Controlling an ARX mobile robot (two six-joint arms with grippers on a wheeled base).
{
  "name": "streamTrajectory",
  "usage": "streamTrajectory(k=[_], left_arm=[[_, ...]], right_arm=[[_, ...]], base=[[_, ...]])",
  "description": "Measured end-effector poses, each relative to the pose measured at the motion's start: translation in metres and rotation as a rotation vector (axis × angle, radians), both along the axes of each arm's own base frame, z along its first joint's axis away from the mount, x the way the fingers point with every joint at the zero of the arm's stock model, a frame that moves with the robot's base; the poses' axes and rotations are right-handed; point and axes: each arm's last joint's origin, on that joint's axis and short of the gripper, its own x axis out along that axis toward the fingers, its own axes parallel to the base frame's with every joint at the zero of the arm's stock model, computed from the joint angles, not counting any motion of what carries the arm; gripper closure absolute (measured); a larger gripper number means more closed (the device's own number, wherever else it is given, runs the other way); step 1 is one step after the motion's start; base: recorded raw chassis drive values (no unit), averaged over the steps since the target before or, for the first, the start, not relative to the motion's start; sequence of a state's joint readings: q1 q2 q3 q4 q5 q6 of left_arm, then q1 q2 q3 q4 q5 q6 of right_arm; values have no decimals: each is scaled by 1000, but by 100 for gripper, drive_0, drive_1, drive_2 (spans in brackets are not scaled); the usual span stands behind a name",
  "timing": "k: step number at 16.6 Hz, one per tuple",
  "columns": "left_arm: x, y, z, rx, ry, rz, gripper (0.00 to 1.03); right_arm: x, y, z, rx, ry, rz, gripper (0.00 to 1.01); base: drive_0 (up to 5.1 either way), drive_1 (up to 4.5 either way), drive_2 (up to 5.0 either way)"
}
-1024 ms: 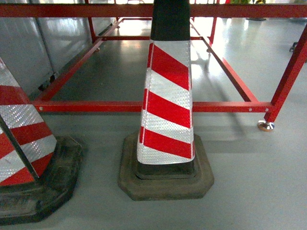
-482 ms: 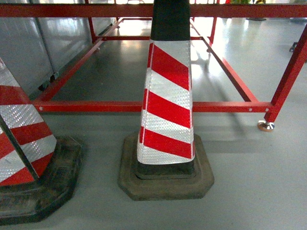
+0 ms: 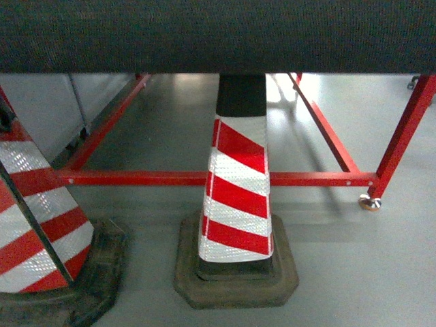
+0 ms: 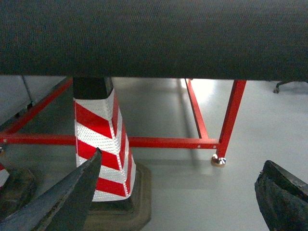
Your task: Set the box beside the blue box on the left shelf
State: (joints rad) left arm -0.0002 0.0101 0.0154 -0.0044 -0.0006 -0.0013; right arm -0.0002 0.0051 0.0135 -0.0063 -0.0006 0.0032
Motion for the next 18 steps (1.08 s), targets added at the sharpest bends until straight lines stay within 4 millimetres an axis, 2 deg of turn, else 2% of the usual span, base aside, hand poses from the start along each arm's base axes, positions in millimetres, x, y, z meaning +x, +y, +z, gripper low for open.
streamTrajectory(k=[18], left_arm=[[0,0,0,1,0,1,5]], right_arm=[[0,0,0,0,-2,0,3]], base=[[0,0,0]])
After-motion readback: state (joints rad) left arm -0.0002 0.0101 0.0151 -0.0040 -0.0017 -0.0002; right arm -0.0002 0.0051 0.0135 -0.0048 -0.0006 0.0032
